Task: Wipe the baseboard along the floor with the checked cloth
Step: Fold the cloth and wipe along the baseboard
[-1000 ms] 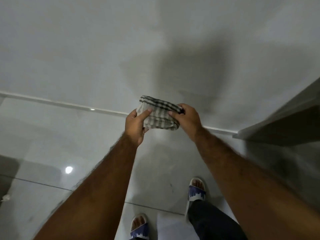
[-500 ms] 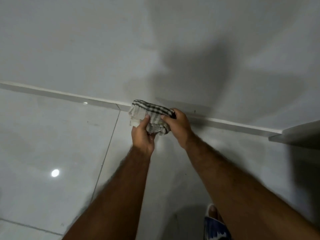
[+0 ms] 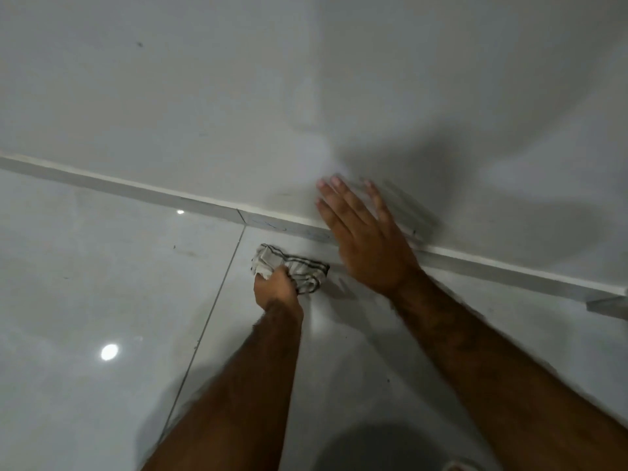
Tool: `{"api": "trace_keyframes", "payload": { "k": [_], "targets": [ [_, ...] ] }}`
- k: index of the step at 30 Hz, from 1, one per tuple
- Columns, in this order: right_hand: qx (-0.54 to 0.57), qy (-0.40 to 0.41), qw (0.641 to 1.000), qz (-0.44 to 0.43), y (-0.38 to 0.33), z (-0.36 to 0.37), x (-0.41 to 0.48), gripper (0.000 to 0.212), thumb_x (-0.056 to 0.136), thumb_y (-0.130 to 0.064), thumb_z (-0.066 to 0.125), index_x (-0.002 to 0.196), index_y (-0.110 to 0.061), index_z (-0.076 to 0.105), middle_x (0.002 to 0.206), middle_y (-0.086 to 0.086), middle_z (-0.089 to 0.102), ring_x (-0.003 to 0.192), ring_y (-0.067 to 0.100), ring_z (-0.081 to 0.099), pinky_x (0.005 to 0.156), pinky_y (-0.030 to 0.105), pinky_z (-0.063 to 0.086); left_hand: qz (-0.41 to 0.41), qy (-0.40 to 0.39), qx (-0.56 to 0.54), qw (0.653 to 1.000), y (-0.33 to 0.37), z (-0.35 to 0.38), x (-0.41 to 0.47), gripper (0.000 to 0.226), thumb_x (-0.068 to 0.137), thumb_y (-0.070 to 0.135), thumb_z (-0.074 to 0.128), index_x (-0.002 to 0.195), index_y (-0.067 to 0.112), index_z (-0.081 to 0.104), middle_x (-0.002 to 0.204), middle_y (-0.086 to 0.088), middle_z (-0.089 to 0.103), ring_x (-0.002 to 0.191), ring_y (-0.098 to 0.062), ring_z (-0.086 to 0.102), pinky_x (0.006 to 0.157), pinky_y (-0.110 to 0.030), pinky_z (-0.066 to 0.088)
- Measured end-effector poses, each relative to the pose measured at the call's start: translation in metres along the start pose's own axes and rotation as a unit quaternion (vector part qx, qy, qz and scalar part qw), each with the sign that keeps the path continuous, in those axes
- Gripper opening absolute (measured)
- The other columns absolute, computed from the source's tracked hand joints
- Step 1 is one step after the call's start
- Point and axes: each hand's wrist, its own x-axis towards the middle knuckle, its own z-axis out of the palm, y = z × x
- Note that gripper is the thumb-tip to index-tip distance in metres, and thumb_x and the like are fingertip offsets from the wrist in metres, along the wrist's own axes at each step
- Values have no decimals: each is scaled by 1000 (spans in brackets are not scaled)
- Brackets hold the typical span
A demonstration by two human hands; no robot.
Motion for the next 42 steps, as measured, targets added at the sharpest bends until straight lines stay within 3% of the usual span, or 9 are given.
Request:
{"api": "trace_keyframes", "payload": {
  "k": [5,9,13,16,20,27,36,39,42],
  "targets": [
    [-133,162,977,48,52,-36,45,60,105,-1,45,164,-9,36,171,12,30,160,30,23,130,58,12,24,-2,-9,1000,11,9,21,22,87,5,65,106,12,71,106,-17,78,90,-35,78,84,-52,65],
    [-213,220,950,53,96,-61,50,60,111,-30,53,165,-14,35,172,8,28,160,28,20,131,51,6,48,3,-28,998,24,21,45,13,83,8,67,87,21,68,101,-14,78,86,-31,79,80,-50,67],
    [-273,242,931,13,108,-58,52,65,108,-47,56,164,-20,39,169,7,24,153,31,32,128,51,10,66,11,-47,997,29,29,62,19,82,8,68,96,20,71,98,-11,79,87,-31,79,82,-51,66],
    [-295,275,915,15,111,-48,54,66,108,-52,53,164,-21,38,171,7,28,153,32,33,130,50,4,129,32,41,990,30,27,77,29,86,16,71,115,15,73,103,-9,77,92,-30,76,84,-48,66],
    [-304,296,905,28,110,-39,58,65,107,-54,52,163,-23,41,167,8,38,152,31,32,129,51,4,165,57,78,982,36,21,91,32,91,27,73,121,15,71,100,-2,75,78,-12,71,56,-22,59],
    [-301,298,905,42,109,-32,60,64,107,-53,48,164,-24,40,167,8,30,154,31,24,129,52,0,189,74,188,961,41,44,107,39,90,16,71,125,1,67,122,-20,71,111,-37,69,97,-41,58],
    [-283,296,912,41,108,-32,61,66,103,-50,57,162,-23,43,166,11,33,150,35,30,129,52,-1,143,6,282,949,-15,86,70,30,89,17,70,115,2,72,116,-19,75,109,-39,71,98,-44,58],
    [-276,289,916,34,106,-32,59,67,102,-50,59,162,-21,44,164,13,36,147,38,34,126,56,10,133,-59,246,958,-36,87,56,25,78,16,76,102,10,76,100,-12,78,96,-34,73,89,-42,62],
    [-285,284,915,21,107,-36,61,68,102,-49,60,161,-19,45,162,15,38,144,40,37,116,60,23,112,-28,173,978,-19,77,77,26,80,14,78,105,8,77,102,-16,78,94,-36,74,89,-47,63]
  ]
}}
